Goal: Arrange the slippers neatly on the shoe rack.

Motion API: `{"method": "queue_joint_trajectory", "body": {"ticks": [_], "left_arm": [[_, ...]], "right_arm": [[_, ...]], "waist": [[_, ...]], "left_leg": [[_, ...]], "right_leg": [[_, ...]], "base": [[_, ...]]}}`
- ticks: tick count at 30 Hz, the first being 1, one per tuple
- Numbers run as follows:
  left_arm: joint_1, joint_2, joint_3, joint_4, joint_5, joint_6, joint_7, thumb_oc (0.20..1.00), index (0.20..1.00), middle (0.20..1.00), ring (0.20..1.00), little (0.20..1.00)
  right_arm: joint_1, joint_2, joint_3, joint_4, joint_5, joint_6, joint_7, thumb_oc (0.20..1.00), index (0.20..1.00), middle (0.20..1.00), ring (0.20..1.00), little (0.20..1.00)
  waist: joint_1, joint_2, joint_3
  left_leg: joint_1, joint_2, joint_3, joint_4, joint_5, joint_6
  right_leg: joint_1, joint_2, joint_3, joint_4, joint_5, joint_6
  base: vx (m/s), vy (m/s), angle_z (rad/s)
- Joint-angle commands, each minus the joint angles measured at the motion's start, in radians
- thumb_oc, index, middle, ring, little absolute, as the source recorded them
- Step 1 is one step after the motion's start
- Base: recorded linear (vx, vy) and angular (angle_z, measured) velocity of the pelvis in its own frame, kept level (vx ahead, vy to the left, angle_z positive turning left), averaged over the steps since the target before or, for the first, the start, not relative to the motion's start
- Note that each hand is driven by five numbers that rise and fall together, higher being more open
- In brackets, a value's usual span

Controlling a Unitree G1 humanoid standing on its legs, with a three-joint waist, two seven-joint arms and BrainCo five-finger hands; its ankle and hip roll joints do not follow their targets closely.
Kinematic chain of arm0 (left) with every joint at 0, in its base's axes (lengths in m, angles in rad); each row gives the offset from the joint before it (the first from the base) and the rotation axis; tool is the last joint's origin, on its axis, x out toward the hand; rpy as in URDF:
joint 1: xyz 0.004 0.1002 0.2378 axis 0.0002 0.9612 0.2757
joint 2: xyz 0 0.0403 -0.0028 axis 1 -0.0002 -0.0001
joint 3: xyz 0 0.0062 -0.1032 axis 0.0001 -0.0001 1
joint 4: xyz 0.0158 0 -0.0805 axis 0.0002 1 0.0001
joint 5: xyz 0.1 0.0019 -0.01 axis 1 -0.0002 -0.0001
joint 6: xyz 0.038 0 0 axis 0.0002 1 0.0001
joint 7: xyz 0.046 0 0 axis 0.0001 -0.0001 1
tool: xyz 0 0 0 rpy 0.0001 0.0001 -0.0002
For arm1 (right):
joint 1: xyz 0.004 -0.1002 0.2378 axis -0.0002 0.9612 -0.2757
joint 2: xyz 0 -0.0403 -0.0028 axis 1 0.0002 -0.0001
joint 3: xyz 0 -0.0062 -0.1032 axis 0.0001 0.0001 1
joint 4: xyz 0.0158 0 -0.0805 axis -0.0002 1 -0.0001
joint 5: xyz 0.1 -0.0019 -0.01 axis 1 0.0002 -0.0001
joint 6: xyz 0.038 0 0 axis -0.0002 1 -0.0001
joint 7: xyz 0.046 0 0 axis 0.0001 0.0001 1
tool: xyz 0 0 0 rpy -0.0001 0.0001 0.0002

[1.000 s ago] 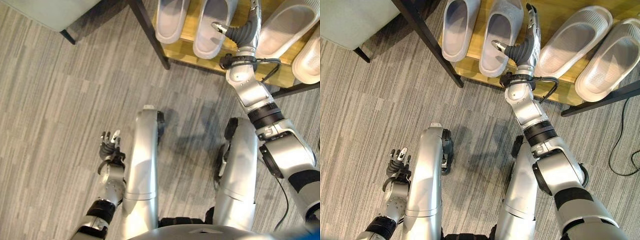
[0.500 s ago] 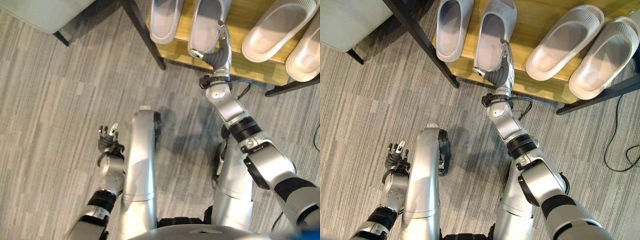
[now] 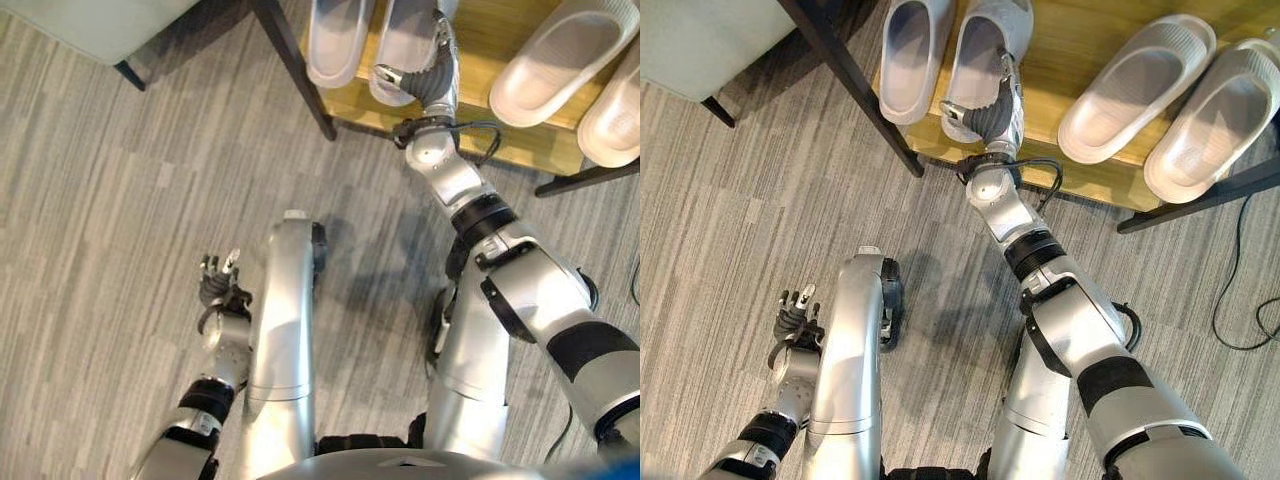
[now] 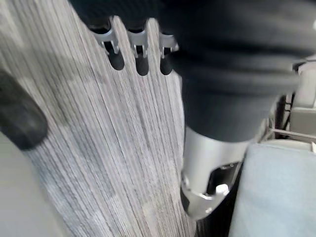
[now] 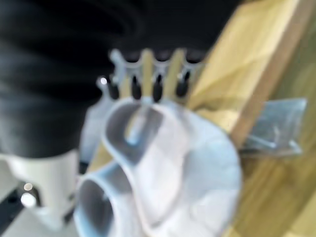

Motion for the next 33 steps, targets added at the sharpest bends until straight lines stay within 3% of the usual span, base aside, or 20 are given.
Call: {"method": "queue_joint_trajectory", "body": {"ticks": [1,19,25,33], "left_arm": [[0.045,-0.025,-0.034,-0.022,0.006,-0.021,-0.028,1.0,1.0,1.0,1.0,1.0],[0.055,-0.016,-0.023,0.042,-0.039,-0.002,-0.063,1.0,1.0,1.0,1.0,1.0],[0.059,-0.02,-0.006,0.056,-0.043,0.003,-0.066,1.0,1.0,1.0,1.0,1.0],[0.076,-0.037,0.036,0.054,-0.009,0.006,-0.059,1.0,1.0,1.0,1.0,1.0]], "right_arm": [[-0.138,-0.012,0.061,-0.017,0.046,-0.061,0.008,1.0,1.0,1.0,1.0,1.0],[-0.185,-0.019,0.195,0.076,0.123,-0.105,0.104,1.0,1.0,1.0,1.0,1.0],[-0.151,-0.051,0.186,0.001,0.073,-0.096,0.096,1.0,1.0,1.0,1.0,1.0],[0.007,-0.159,0.05,-0.282,-0.144,-0.045,0.036,1.0,1.0,1.0,1.0,1.0]], "waist": [[0.054,0.021,0.003],[0.057,0.021,0.003],[0.05,0.017,0.003],[0.022,0.006,0.003]], "left_leg": [[0.046,0.013,-0.081,0.103,-0.185,-0.013],[0.046,0.014,-0.082,0.117,-0.194,-0.023],[0.046,0.014,-0.082,0.117,-0.194,-0.024],[0.046,0.018,-0.083,0.118,-0.2,-0.02]], "right_leg": [[0.019,0.018,0.145,0.042,0.191,-0.059],[0.019,0.014,0.144,0.051,0.172,-0.065],[0.019,0.015,0.145,0.053,0.172,-0.064],[0.018,0.024,0.15,0.054,0.17,-0.065]], "base": [[0.0,0.0,0.0],[0.0,0.0,0.0],[0.0,0.0,0.0],[0.0,-0.001,-0.01]]}}
